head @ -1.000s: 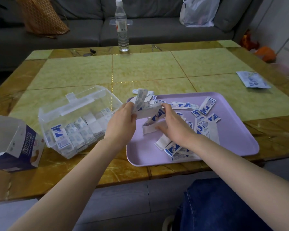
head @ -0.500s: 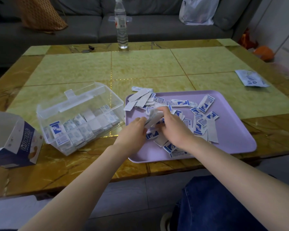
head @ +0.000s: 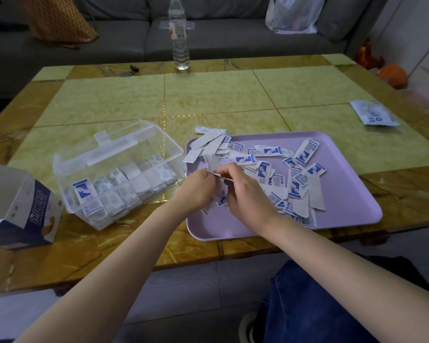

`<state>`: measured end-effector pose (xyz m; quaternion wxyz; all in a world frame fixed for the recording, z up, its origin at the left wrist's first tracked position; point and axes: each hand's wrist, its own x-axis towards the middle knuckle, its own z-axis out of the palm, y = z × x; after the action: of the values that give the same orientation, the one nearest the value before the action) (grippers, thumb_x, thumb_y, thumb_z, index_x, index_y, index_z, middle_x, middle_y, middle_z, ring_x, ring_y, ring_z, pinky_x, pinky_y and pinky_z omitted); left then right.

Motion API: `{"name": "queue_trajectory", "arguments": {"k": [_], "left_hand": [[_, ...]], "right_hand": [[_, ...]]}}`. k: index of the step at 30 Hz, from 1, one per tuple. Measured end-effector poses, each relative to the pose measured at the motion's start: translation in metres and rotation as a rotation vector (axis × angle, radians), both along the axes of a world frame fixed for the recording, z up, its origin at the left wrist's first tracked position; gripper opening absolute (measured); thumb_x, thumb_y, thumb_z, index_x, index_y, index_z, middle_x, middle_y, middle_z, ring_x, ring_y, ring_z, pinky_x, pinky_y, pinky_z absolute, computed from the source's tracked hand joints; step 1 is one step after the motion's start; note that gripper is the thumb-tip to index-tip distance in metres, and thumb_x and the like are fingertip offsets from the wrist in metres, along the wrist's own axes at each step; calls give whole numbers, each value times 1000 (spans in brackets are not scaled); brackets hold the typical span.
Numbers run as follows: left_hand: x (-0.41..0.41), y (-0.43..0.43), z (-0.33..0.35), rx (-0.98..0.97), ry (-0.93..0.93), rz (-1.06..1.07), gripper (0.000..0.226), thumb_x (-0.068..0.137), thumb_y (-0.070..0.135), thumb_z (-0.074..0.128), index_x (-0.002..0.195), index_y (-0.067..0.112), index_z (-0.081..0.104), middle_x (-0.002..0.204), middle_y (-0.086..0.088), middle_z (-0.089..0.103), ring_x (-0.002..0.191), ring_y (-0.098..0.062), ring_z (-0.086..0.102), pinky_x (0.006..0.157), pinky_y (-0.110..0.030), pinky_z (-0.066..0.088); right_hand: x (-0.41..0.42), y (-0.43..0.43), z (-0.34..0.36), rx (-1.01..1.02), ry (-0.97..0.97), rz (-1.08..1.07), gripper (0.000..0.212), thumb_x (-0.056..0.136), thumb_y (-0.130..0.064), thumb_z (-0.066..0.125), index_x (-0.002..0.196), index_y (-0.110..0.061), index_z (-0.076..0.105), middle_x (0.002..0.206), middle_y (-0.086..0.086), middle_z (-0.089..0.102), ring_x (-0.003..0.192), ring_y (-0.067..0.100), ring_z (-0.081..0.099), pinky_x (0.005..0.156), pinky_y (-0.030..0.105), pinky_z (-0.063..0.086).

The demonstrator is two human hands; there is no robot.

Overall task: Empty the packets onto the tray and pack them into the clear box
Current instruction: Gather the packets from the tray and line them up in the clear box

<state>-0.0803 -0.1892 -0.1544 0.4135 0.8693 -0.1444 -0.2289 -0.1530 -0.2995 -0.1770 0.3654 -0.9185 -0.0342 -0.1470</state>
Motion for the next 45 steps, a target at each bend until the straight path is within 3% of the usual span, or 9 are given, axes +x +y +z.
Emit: {"name": "queue_trajectory", "arguments": {"k": [11, 16, 21, 26, 30, 34, 38, 41, 45], "left_hand": [[-8, 3, 7, -224, 174, -86, 13, 95, 18, 50, 86, 12, 58, 82, -7, 62, 72, -17, 59, 63, -24, 50], [-3, 7, 4, -113, 73, 9, 24, 75, 1, 59, 99, -1, 57, 96, -23, 64, 88, -36, 63, 80, -48, 52], [5, 7, 5, -72, -48, 58, 25, 80, -3, 49, 105, -2, 54, 101, -22, 60, 91, -33, 57, 77, -40, 48], [0, 2, 4, -108, -39, -3, 25, 85, 11, 40, 103, 0, 53, 100, -19, 61, 97, -36, 58, 88, -52, 47], [-6, 6, -3, -37, -134, -92, 30, 85, 26, 58, 103, 3, 53, 94, -17, 63, 89, -33, 60, 80, -49, 49], [-6, 10, -8, 83, -337, -175, 8, 84, 5, 51, 91, 2, 47, 77, -14, 56, 74, -34, 54, 65, -41, 45], [-8, 5, -8, 279, -451, -322, 12, 86, 3, 43, 96, 10, 41, 82, -13, 51, 79, -36, 54, 64, -39, 42], [-11, 1, -11, 335, -414, -379, 41, 86, 6, 47, 125, 6, 35, 103, -17, 60, 90, -37, 58, 68, -41, 45], [-13, 2, -7, 389, -430, -381, 28, 89, 23, 56, 109, 10, 41, 102, -10, 60, 92, -33, 59, 70, -38, 43]], "right_hand": [[7, -11, 0, 27, -39, -133, 9, 94, -8, 49, 99, -7, 57, 78, 4, 67, 68, 20, 60, 62, 32, 46], [11, -13, 10, -86, -28, -237, 11, 90, -24, 60, 89, -13, 59, 83, -1, 68, 79, 18, 63, 63, 31, 46], [21, -18, 26, 268, 79, -259, 8, 86, -15, 65, 84, -9, 61, 72, -7, 56, 63, 4, 53, 59, 10, 41], [19, -9, 18, 517, 168, -254, 8, 86, -9, 64, 91, -7, 58, 71, 4, 64, 62, 15, 64, 67, 33, 59], [16, -9, 12, 590, 249, -274, 13, 87, -9, 64, 93, -6, 54, 79, 8, 65, 68, 20, 68, 71, 40, 59], [7, -8, 7, 130, 149, -319, 47, 84, -9, 67, 122, -7, 40, 119, 6, 51, 103, 21, 58, 86, 34, 50], [-5, 1, 7, -492, -161, -264, 86, 60, 17, 64, 138, -3, 33, 139, 24, 38, 130, 38, 35, 101, 53, 40], [-4, 3, 8, -609, -23, -157, 80, 59, 13, 63, 134, -4, 43, 136, 19, 44, 132, 39, 35, 108, 53, 32], [3, -10, 8, -624, 299, -129, 43, 86, -17, 56, 129, -17, 45, 129, 3, 45, 126, 24, 38, 110, 41, 24]]}}
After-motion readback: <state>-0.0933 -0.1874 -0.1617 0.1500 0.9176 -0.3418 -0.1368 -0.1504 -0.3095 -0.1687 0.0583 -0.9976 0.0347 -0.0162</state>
